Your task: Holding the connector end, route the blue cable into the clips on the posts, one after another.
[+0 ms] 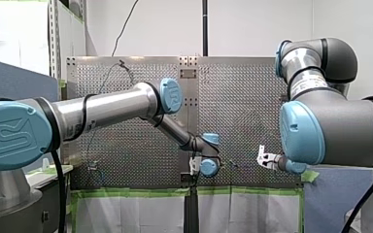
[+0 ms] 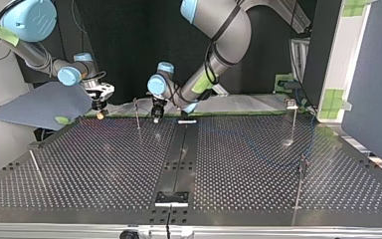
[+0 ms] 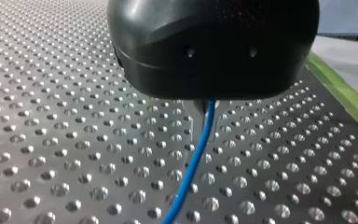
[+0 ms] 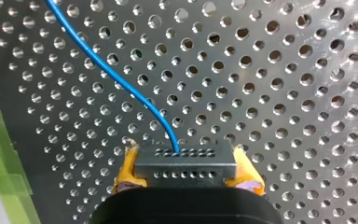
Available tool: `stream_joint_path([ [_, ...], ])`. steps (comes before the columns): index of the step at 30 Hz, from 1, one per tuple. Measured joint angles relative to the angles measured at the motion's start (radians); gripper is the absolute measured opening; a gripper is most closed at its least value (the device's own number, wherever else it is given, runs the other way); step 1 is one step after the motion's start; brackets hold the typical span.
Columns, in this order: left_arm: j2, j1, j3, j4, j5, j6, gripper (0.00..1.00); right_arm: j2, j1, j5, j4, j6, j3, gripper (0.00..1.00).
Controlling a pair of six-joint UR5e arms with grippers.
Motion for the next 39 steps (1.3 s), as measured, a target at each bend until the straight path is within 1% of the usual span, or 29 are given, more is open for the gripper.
stream_joint_path([
  [3, 0.0, 0.004, 0.0, 0.0, 0.0, -0.005, 0.03, 0.0, 0.0, -0.005, 0.0, 0.001, -0.004, 0.0],
  [4, 0.0, 0.005, 0.0, 0.0, 0.0, -0.006, 0.05, 0.0, 0.0, -0.006, 0.0, 0.002, -0.006, 0.0],
  [7, 0.0, 0.008, 0.0, 0.0, 0.0, -0.007, 0.05, 0.0, 0.0, -0.01, 0.001, 0.003, -0.011, 0.0],
  [8, 0.0, 0.008, 0.0, 0.0, 0.0, -0.007, 0.08, 0.0, 0.0, -0.011, 0.002, 0.004, -0.012, 0.0],
  [12, 0.0, 0.013, 0.0, 0.0, 0.001, -0.009, 0.08, 0.001, 0.001, -0.012, 0.004, 0.004, -0.016, 0.0],
  [14, 0.0, 0.015, 0.0, 0.0, 0.002, -0.009, 0.16, 0.001, 0.001, -0.012, 0.005, 0.005, -0.017, 0.0],
  [15, 0.0, 0.016, 0.0, 0.0, 0.002, -0.009, 0.16, 0.002, 0.001, -0.012, 0.005, 0.005, -0.017, 0.0],
  [16, 0.0, 0.016, 0.0, -0.001, 0.002, -0.009, 0.22, 0.002, 0.002, -0.012, 0.005, 0.005, -0.017, 0.0],
  [17, 0.0, 0.016, 0.0, -0.001, 0.002, -0.009, 0.36, 0.002, 0.003, -0.012, 0.005, 0.005, -0.017, 0.0],
  [18, 0.0, 0.015, 0.0, -0.001, 0.004, -0.009, 0.36, 0.002, 0.003, -0.012, 0.005, 0.005, -0.017, 0.0],
  [19, 0.0, 0.014, 0.0, -0.001, 0.006, -0.009, 0.45, 0.002, 0.003, -0.012, 0.005, 0.005, -0.018, 0.0],
  [20, 0.0, 0.013, 0.0, -0.001, 0.007, -0.009, 0.61, 0.002, 0.004, -0.012, 0.005, 0.005, -0.018, 0.0],
  [21, 0.0, 0.012, 0.0, -0.001, 0.01, -0.009, 0.61, 0.003, 0.004, -0.013, 0.005, 0.005, -0.018, 0.0],
  [22, 0.0, 0.011, 0.0, -0.002, 0.011, -0.009, 0.75, 0.003, 0.004, -0.014, 0.005, 0.005, -0.018, 0.0],
  [23, 0.0, 0.01, 0.0, -0.002, 0.013, -0.009, 0.85, 0.003, 0.004, -0.015, 0.005, 0.005, -0.017, 0.0],
  [24, 0.0, 0.009, 0.0, -0.005, 0.014, -0.009, 0.85, 0.003, 0.004, -0.016, 0.005, 0.005, -0.017, 0.0],
  [25, 0.0, 0.009, 0.0, -0.007, 0.016, -0.008, 0.93, 0.003, 0.004, -0.017, 0.005, 0.005, -0.018, 0.0],
  [26, 0.0, 0.008, 0.0, -0.011, 0.019, -0.008, 0.98, 0.003, 0.003, -0.017, 0.005, 0.005, -0.017, 0.0],
  [30, 0.0, 0.011, 0.0, -0.037, 0.03, -0.006, 0.98, 0.003, 0.002, -0.018, 0.005, 0.009, -0.017, 0.0],
  [34, 0.0, 0.014, 0.0, -0.07, 0.038, -0.015, 0.98, 0.003, 0.001, -0.024, 0.005, 0.01, -0.017, 0.0],
  [37, 0.0, 0.011, -0.001, -0.097, 0.046, -0.016, 0.98, 0.003, 0.0, -0.027, 0.005, 0.012, -0.017, 0.0],
  [39, 0.0, 0.006, 0.0, -0.116, 0.059, -0.014, 0.98, 0.004, 0.0, -0.028, 0.005, 0.012, -0.017, 0.0],
])
